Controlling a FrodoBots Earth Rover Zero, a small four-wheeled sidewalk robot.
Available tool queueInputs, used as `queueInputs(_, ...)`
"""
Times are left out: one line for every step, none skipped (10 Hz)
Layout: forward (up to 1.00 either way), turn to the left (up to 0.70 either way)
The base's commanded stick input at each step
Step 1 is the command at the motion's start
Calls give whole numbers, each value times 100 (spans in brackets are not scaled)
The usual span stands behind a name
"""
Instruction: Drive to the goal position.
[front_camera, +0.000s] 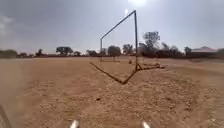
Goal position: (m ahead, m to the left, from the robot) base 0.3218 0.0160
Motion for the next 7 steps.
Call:
queueInputs(70,0)
queueInputs(70,0)
queueInputs(70,0)
queueInputs(70,0)
queueInputs(70,0)
queueInputs(70,0)
queueInputs(70,0)
